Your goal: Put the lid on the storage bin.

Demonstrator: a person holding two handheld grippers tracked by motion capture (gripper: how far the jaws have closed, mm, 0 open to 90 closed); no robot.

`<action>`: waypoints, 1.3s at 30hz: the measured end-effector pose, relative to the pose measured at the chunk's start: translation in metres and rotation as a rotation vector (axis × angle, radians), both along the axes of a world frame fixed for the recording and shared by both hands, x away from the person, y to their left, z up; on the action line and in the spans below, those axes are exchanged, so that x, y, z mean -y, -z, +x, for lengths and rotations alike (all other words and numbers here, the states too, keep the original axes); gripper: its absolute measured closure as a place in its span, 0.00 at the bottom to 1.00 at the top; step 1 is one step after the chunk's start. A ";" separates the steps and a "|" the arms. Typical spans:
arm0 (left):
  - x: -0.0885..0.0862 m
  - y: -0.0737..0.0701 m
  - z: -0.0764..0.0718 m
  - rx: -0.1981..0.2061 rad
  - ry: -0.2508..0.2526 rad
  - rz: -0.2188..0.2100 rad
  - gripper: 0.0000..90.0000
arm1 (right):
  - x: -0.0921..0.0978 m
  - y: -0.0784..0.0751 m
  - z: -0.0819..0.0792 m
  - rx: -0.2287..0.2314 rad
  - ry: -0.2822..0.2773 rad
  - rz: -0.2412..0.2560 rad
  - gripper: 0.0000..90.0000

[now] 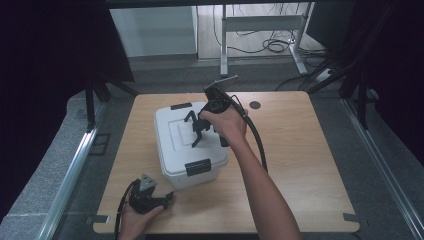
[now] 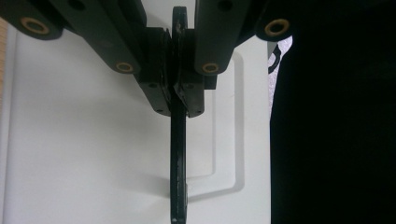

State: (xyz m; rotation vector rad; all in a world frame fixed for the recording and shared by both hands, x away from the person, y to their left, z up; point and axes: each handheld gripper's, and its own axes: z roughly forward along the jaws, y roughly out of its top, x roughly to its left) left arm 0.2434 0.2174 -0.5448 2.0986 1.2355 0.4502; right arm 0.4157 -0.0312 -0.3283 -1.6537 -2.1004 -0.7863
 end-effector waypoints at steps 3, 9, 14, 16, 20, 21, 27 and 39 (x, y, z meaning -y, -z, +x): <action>0.000 0.000 0.000 0.000 0.000 -0.002 0.14 | -0.003 0.001 0.000 -0.001 -0.006 -0.006 0.94; 0.000 0.000 0.000 0.000 0.001 -0.003 0.14 | -0.009 0.002 0.001 -0.005 -0.010 -0.013 0.94; 0.000 0.000 0.000 -0.001 -0.001 -0.003 0.14 | -0.015 0.004 0.002 -0.006 -0.014 -0.021 0.94; 0.000 0.000 0.000 0.000 0.001 -0.002 0.14 | -0.017 0.006 0.002 -0.008 -0.016 -0.027 0.94; 0.000 0.000 0.000 0.000 0.001 -0.001 0.14 | -0.019 0.013 0.007 -0.018 -0.003 -0.044 0.94; 0.000 0.000 0.000 0.000 0.001 -0.001 0.14 | -0.019 0.014 0.007 -0.019 0.000 -0.043 0.94; 0.000 0.000 0.001 -0.002 0.005 0.001 0.14 | -0.021 0.021 0.012 -0.026 0.005 -0.042 0.94; 0.000 0.000 0.001 -0.003 0.007 0.003 0.14 | -0.020 0.029 0.015 -0.025 0.017 -0.029 0.94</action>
